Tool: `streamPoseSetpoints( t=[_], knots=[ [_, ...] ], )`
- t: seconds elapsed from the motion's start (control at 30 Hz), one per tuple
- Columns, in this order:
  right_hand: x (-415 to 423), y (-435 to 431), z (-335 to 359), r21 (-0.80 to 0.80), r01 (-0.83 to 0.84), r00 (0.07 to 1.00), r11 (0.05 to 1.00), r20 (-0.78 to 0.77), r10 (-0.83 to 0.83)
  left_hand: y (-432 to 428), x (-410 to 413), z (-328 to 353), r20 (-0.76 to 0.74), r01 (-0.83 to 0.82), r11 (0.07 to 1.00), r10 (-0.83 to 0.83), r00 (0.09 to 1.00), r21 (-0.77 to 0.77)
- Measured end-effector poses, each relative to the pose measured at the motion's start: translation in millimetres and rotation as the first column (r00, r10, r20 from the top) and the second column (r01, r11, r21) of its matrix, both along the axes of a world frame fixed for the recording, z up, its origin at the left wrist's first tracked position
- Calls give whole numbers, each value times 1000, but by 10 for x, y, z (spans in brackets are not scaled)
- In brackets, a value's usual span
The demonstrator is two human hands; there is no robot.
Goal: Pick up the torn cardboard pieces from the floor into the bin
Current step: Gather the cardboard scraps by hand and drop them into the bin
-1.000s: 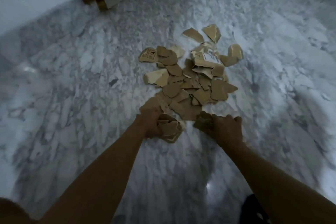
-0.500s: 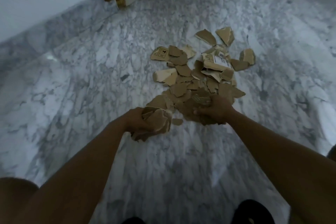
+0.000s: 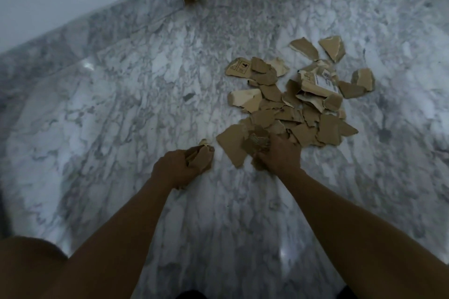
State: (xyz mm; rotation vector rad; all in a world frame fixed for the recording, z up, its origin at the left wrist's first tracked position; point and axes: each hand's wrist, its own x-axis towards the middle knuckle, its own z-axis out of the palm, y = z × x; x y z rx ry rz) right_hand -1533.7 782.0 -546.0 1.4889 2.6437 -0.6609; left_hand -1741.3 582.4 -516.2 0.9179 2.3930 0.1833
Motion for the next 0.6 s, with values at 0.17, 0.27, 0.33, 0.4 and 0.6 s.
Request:
streamPoseSetpoints(
  t=[0.17,0.27,0.33,0.4,0.6],
  knots=[
    [-12,5,-43,22,-42,998,999,36,41,136,-68,-25,-56,94,990,-100,993,-101],
    [-29,1,-70,16,-11,999,1000,49,10,195,-18,-8,-91,98,988,-110,990,-121],
    [-22,18,-75,-7,-6,999,1000,35,7,220,-16,-27,-95,107,986,-119,988,-128],
    [20,65,-26,-123,-23,1000,992,-18,21,239,-46,-37,-49,98,986,-105,993,-131],
    [220,480,584,-304,-46,979,952,-202,-17,304,-289,81,142,-53,994,66,988,-94]
  ],
)
